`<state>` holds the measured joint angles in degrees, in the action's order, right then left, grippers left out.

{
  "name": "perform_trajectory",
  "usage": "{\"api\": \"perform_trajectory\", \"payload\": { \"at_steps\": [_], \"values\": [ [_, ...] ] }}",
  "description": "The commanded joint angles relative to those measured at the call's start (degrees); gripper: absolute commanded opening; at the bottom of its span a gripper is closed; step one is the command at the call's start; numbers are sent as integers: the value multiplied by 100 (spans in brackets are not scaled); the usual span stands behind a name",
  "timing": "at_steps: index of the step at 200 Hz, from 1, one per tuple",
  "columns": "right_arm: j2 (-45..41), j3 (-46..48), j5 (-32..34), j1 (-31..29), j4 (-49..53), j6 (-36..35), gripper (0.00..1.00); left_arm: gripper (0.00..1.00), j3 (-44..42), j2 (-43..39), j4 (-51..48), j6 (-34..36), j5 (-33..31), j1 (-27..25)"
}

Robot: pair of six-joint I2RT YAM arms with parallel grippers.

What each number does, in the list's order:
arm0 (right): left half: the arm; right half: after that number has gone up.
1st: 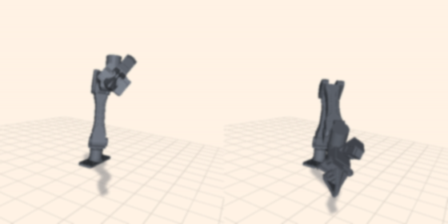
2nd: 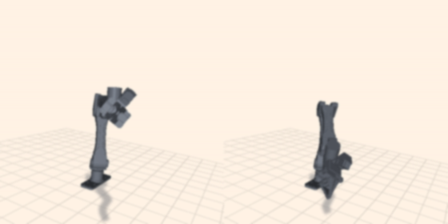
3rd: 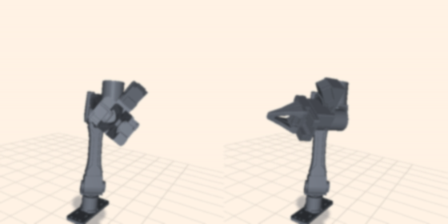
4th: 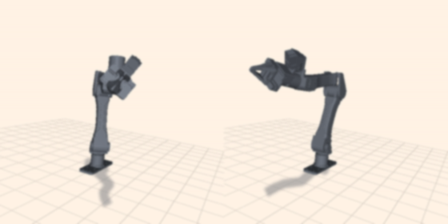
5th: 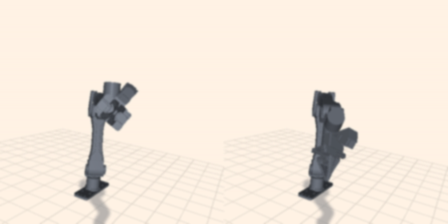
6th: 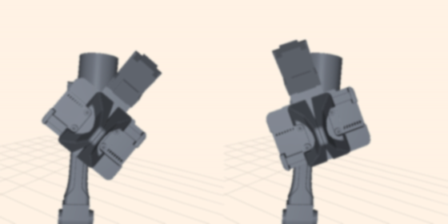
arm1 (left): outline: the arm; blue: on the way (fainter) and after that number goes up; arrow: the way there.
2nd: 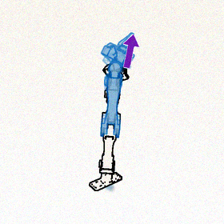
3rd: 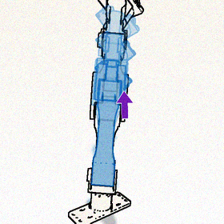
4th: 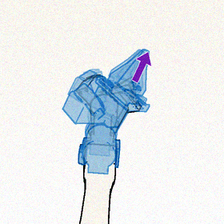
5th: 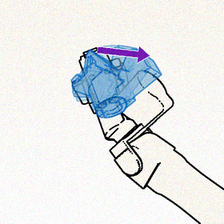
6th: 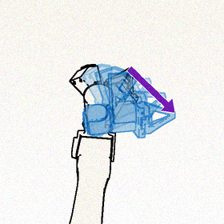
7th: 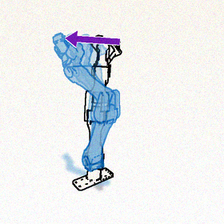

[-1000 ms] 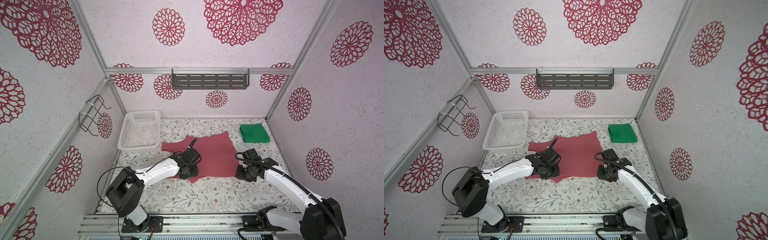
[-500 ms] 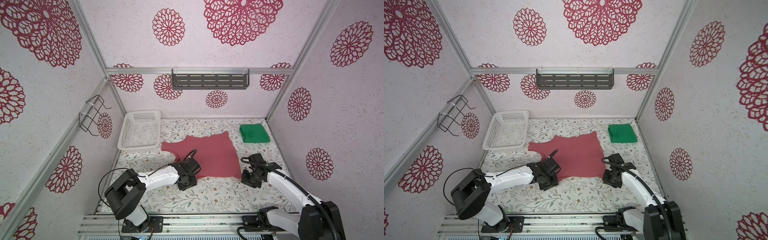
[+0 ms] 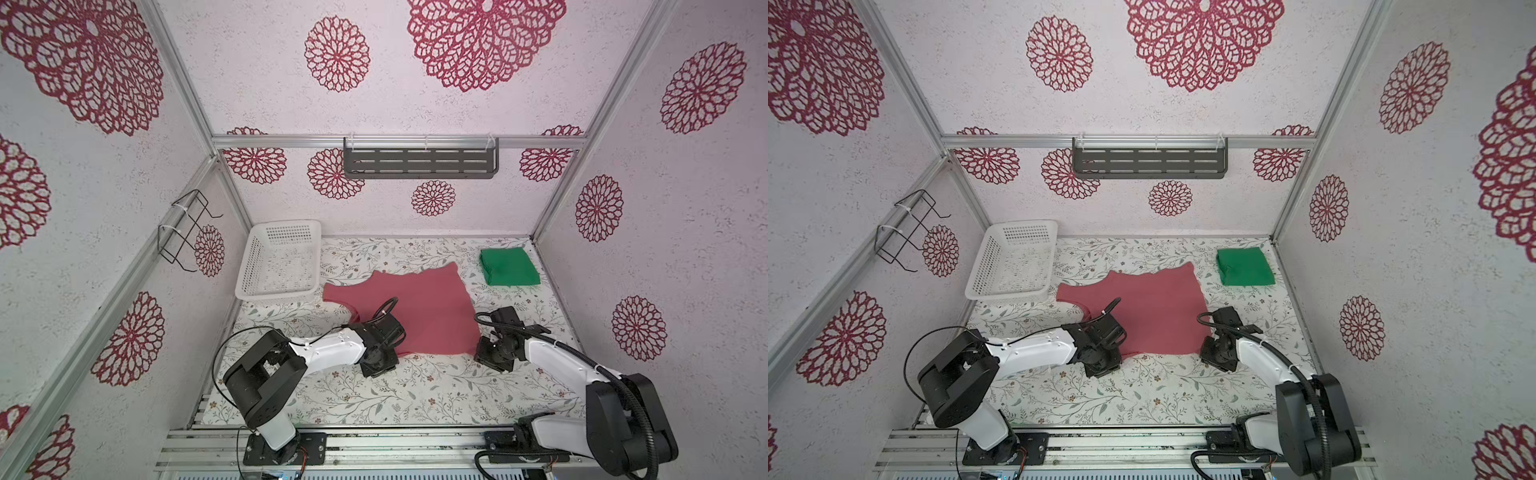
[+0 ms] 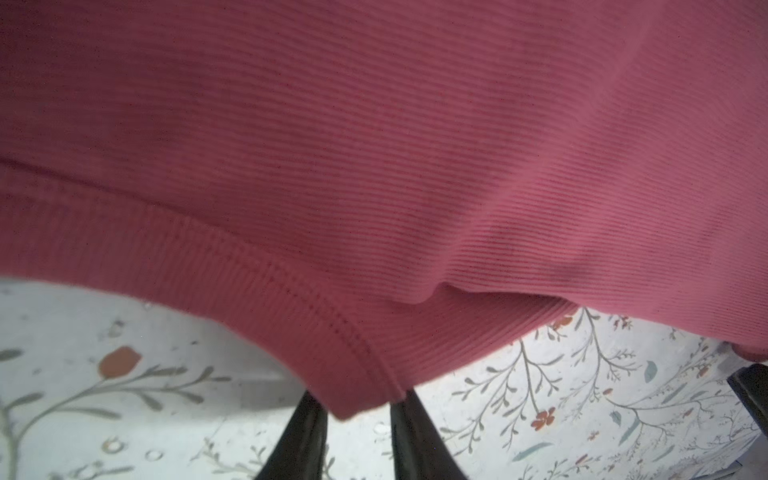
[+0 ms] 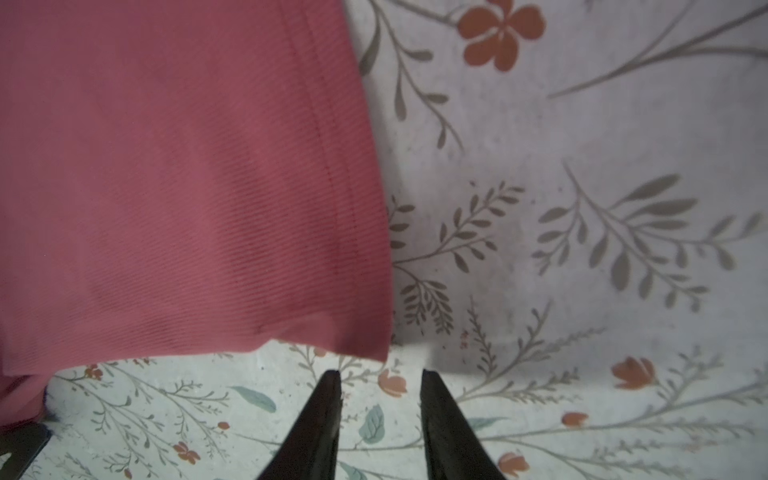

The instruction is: Fold and stack the tank tops

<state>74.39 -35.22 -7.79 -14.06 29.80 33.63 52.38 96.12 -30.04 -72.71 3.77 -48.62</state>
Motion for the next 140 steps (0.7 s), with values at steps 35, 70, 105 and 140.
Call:
{"api": "perform_trajectory", "payload": {
  "at_steps": [35,70,105,140],
  "values": [
    [222,-100,702,-33,88,-23,5,13,47,65,-331,123,-422,148],
    [17,-261,1521,-35,817,-215,0,0,63,-22,-577,246,-603,213],
    [-113,-293,1905,-35,1138,-355,0,0,-36,-52,-562,235,-505,180],
    [-47,-198,1346,-35,917,-390,0,0,-180,-327,-348,87,-205,-24]
  ]
}}
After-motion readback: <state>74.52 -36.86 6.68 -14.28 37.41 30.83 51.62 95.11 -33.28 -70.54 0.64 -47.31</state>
